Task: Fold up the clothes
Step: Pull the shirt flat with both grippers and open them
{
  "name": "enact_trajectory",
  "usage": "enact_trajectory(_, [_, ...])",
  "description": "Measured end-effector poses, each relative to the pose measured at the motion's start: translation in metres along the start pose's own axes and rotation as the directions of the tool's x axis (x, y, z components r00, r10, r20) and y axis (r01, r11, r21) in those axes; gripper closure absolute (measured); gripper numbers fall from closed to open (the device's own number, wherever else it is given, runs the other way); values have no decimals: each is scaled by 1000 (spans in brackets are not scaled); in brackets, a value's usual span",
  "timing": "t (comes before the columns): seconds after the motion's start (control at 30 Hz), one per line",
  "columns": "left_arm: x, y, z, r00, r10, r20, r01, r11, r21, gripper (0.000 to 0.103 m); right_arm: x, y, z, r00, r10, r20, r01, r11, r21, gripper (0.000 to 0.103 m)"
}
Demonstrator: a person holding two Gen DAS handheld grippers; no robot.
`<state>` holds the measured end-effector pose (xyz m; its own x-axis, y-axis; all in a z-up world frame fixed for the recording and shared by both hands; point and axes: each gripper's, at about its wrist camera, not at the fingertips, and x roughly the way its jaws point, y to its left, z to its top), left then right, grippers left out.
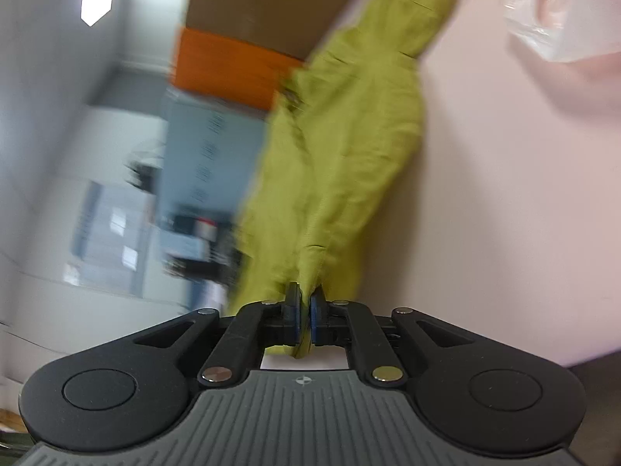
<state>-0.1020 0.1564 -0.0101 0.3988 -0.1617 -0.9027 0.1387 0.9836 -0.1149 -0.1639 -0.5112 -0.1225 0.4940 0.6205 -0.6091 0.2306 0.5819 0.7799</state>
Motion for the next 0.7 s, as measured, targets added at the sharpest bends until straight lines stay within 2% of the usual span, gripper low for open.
enact_trajectory(0.03, [13, 3, -7, 994, 82, -71, -81, 996, 29, 85, 3, -2, -1, 993, -114, -34, 114, 993, -25, 75])
enact_trajectory(0.1, [22, 14, -24, 981, 142, -135, -136, 989, 48, 85, -1, -2, -5, 981, -190, -38, 187, 980, -63, 70])
enact_trajectory(0.13, [20, 19, -29, 978, 154, -140, -149, 988, 44, 83, -4, -2, -7, 975, -219, -37, 216, 973, -82, 66])
enact_trajectory(0.17, [15, 24, -34, 977, 163, -135, -159, 987, 35, 81, -10, 0, -8, 971, -239, -13, 237, 967, -98, 57])
enact_trajectory(0.23, [4, 34, -39, 980, 167, -112, -167, 986, 8, 74, -23, 11, -7, 967, -247, 57, 253, 956, -147, 56])
enact_trajectory(0.3, [-7, 29, -29, 990, 134, -51, -134, 991, -7, 72, -26, 27, 0, 978, -181, 100, 197, 963, -185, 56])
enact_trajectory(0.37, [-13, 12, -13, 996, 81, 23, -82, 996, 35, 69, -23, 45, 7, 988, -94, 121, 120, 967, -225, 56])
enact_trajectory(0.43, [-11, -18, 8, 995, 8, 98, -19, 994, 110, 58, 1, 67, 14, 996, 10, 91, 14, 966, -258, 56])
enact_trajectory(0.5, [-1, -53, 28, 987, -70, 148, 43, 982, 183, 55, 33, 89, 21, 993, 108, 41, -93, 957, -274, 56])
enact_trajectory(0.57, [14, -89, 41, 978, -129, 165, 86, 965, 246, 55, 75, 101, 20, 982, 187, -21, -186, 947, -261, 56])
enact_trajectory(0.6, [25, -100, 41, 980, -131, 148, 88, 960, 265, 55, 95, 103, 19, 975, 218, -46, -222, 943, -246, 56])
enact_trajectory(0.67, [47, -118, 35, 990, -110, 90, 79, 953, 291, 53, 135, 94, 18, 970, 226, -93, -239, 958, -158, 56])
enact_trajectory(0.7, [58, -127, 32, 993, -99, 62, 75, 950, 305, 53, 151, 85, 15, 976, 186, -117, -199, 973, -114, 56])
